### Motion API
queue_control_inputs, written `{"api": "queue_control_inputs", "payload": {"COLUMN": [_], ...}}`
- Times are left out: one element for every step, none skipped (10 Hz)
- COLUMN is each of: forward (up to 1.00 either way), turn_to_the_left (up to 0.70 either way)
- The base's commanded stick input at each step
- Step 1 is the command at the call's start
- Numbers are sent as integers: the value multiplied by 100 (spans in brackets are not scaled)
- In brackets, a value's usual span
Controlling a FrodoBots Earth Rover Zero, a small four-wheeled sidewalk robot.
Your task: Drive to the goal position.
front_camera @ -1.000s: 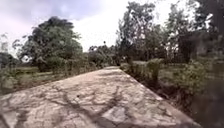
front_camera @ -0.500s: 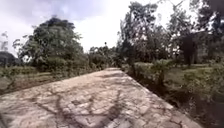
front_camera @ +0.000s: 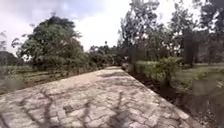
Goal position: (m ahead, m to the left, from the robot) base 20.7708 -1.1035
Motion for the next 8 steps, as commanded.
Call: {"api": "queue_control_inputs", "payload": {"forward": [70,70,70,70,70,70,70,70], "turn_to_the_left": [0,13,32,19,0,0,0,0]}}
